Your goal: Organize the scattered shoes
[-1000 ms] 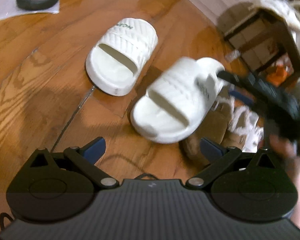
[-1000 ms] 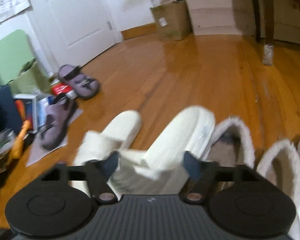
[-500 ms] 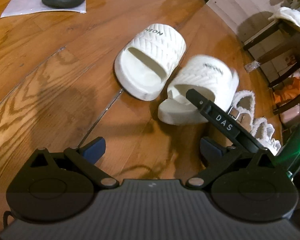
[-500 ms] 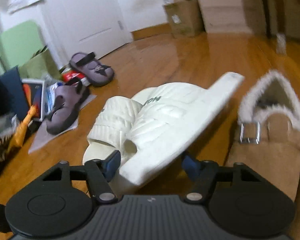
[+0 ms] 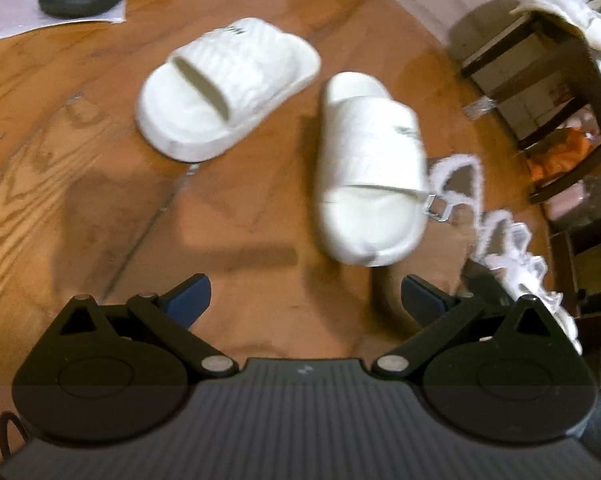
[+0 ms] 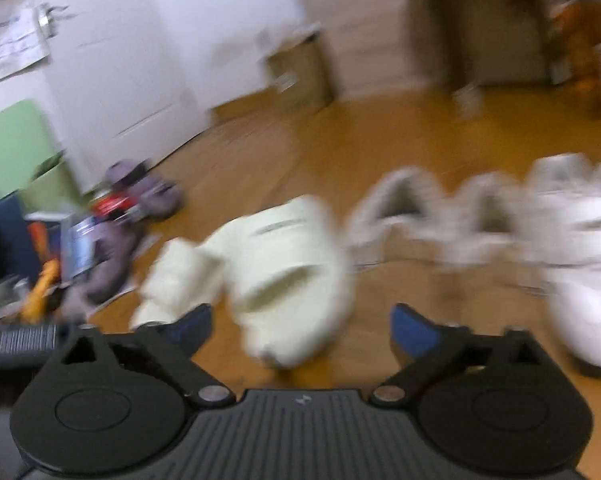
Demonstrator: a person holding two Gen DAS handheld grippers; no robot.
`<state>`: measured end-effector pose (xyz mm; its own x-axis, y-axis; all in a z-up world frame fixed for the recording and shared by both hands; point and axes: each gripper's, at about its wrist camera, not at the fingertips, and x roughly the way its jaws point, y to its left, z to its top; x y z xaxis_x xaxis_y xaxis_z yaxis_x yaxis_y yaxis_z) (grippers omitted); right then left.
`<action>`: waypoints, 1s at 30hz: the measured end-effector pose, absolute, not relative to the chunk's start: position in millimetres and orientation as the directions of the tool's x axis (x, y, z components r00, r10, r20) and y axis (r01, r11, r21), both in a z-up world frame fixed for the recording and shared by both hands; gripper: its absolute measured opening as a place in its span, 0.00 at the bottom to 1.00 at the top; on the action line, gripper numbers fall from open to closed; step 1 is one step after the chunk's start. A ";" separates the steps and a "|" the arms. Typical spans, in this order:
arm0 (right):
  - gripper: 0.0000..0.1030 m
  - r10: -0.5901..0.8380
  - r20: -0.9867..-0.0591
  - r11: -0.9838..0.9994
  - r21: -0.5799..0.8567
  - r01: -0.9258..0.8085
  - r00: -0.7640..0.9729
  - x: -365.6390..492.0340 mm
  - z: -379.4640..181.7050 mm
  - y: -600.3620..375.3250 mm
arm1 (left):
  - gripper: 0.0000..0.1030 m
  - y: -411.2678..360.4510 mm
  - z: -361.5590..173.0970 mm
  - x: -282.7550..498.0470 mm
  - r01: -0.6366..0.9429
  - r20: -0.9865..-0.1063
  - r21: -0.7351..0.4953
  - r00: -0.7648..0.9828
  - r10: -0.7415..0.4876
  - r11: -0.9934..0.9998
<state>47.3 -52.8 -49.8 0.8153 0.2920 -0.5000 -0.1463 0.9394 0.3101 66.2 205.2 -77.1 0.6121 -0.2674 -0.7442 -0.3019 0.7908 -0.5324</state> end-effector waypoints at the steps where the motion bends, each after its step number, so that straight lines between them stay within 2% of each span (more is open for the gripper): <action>1: 1.00 0.245 -0.536 0.950 0.301 -0.088 0.808 37.4 -50.9 -66.7 | 1.00 196.5 -73.1 67.5 -0.281 -0.747 -0.520 0.607 -0.270 0.807; 4: 1.00 0.107 -0.676 0.983 0.183 0.026 0.729 29.5 -52.1 -97.8 | 1.00 167.4 -62.6 68.6 -0.228 -0.759 -0.486 0.589 -0.278 0.843; 6: 1.00 0.030 -0.698 0.986 0.139 0.095 0.715 24.3 -46.1 -117.7 | 1.00 145.6 -55.9 68.5 -0.179 -0.761 -0.469 0.579 -0.293 0.865; 12: 1.00 -0.104 -0.725 0.961 0.103 0.257 0.680 -1.7 -12.0 -180.2 | 1.00 75.9 -40.8 54.9 -0.083 -0.807 -0.397 0.506 -0.305 0.914; 15: 1.00 -0.134 -0.728 0.963 0.064 0.262 0.672 -11.0 2.8 -192.7 | 1.00 47.4 -33.1 46.9 -0.058 -0.838 -0.346 0.467 -0.281 0.936; 20: 1.00 -0.143 -0.712 0.965 0.055 0.258 0.688 -31.5 20.7 -212.6 | 1.00 26.3 -19.9 35.2 -0.130 -0.860 -0.343 0.442 -0.255 0.930; 24: 1.00 -0.149 -0.696 0.961 0.066 0.269 0.702 -40.8 36.2 -223.5 | 1.00 19.7 -11.2 24.0 -0.150 -0.864 -0.293 0.465 -0.194 0.944; 30: 1.00 -0.156 -0.695 0.974 0.009 0.227 0.702 -49.4 44.0 -219.5 | 1.00 6.9 -11.7 17.2 -0.130 -0.882 -0.121 0.469 -0.046 0.984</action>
<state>-49.4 -219.5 44.0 0.7017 -0.1565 -0.6950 0.2266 0.9739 0.0095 17.2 6.9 -11.7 0.4692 -0.0460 -0.8819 -0.1301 0.9841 -0.1205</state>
